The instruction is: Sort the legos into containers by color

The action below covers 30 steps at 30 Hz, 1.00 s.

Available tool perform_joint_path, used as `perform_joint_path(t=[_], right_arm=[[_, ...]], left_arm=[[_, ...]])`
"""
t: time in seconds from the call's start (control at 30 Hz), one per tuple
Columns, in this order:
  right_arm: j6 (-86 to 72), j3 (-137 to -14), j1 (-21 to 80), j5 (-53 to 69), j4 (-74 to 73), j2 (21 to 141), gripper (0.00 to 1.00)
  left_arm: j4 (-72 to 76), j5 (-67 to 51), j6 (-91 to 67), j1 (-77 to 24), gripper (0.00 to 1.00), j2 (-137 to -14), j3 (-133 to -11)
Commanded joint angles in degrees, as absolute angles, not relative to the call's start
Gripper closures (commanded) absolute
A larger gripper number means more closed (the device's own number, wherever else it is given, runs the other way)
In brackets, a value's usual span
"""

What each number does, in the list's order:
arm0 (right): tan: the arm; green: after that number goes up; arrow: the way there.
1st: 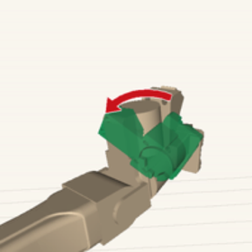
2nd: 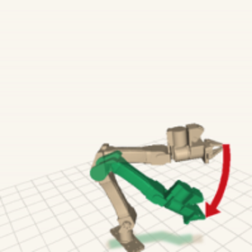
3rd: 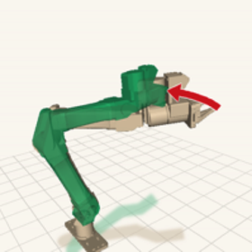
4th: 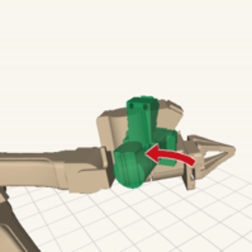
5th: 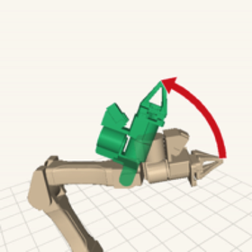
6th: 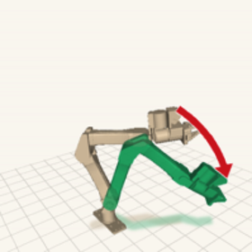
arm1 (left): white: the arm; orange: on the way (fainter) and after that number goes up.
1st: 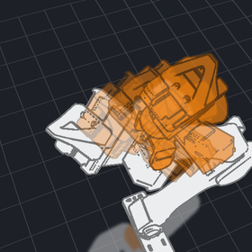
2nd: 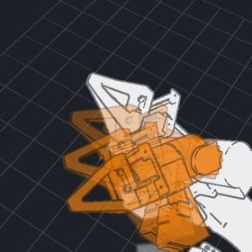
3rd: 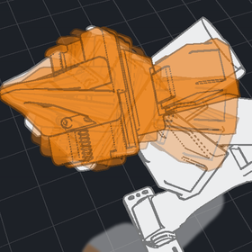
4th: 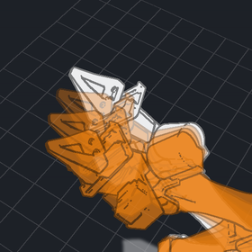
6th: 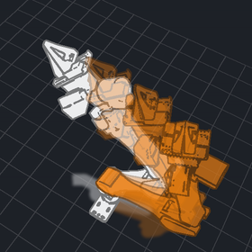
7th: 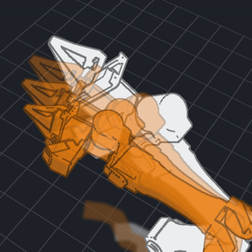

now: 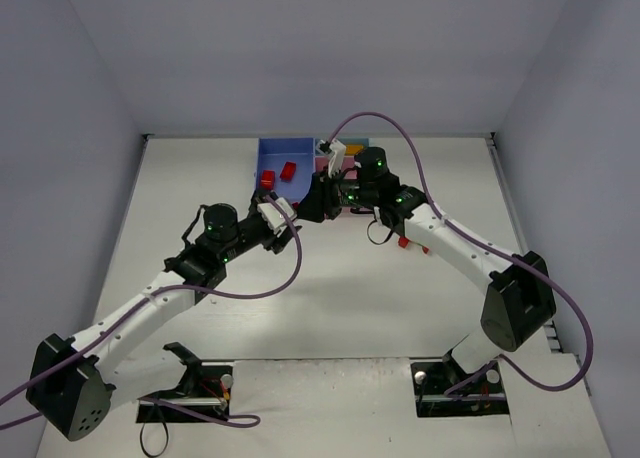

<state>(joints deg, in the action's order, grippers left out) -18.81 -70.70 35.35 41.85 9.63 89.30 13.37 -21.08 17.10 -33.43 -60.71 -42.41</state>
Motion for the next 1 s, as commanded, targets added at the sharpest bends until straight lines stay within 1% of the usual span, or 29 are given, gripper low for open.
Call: perform_joint_path(t=[0.0, 0.1, 0.13, 0.17, 0.27, 0.37, 0.4, 0.43, 0.5, 0.53, 0.7, 0.83, 0.97], right_arm=[[-18.3, -71.9, 35.5, 43.6, 13.2, 88.2, 1.00], [-18.3, -71.9, 35.5, 43.7, 13.1, 88.2, 1.00], [-18.4, -71.9, 35.5, 43.8, 13.1, 88.2, 1.00], [-18.3, -71.8, 35.5, 43.8, 13.1, 88.2, 1.00], [-18.4, -71.6, 35.5, 43.9, 13.1, 88.2, 1.00], [-18.5, -71.5, 35.4, 43.9, 13.1, 88.1, 1.00], [-18.5, -71.3, 35.5, 43.9, 13.1, 88.0, 1.00], [-18.4, -71.3, 35.4, 43.8, 13.1, 87.9, 1.00], [-18.4, -71.4, 35.4, 43.8, 13.2, 87.8, 1.00], [-18.4, -71.4, 35.3, 43.7, 13.2, 87.6, 1.00], [-17.4, -72.2, 34.5, 43.0, 13.1, 87.0, 1.00], [-16.1, -73.3, 33.0, 41.9, 13.1, 87.4, 1.00], [-13.6, -75.0, 30.9, 40.4, 13.1, 89.1, 1.00]], left_arm=[[15.0, -20.7, 19.2, -33.7, 0.40, -59.9, -43.2], [15.2, -20.3, 19.6, -33.7, 0.41, -60.4, -43.0], [15.3, -20.2, 19.6, -33.7, 0.43, -60.6, -43.0], [15.4, -20.1, 19.8, -33.7, 0.48, -60.9, -43.0], [16.3, -19.6, 19.6, -33.7, 0.56, -61.3, -42.9], [17.7, -19.3, 18.9, -33.6, 0.70, -61.8, -42.8], [18.0, -19.2, 18.6, -33.6, 0.82, -62.0, -42.8], [18.3, -19.2, 18.4, -33.6, 0.87, -62.0, -42.8], [18.5, -19.3, 17.5, -33.5, 0.93, -62.5, -42.6], [18.7, -19.3, 17.1, -33.6, 1.00, -62.6, -42.5], [19.2, -19.1, 13.7, -33.1, 1.00, -62.4, -40.1], [22.3, -17.9, 6.8, -31.2, 1.00, -61.9, -36.0], [22.4, -16.2, 0.6, -30.1, 1.00, -60.5, -32.6]])
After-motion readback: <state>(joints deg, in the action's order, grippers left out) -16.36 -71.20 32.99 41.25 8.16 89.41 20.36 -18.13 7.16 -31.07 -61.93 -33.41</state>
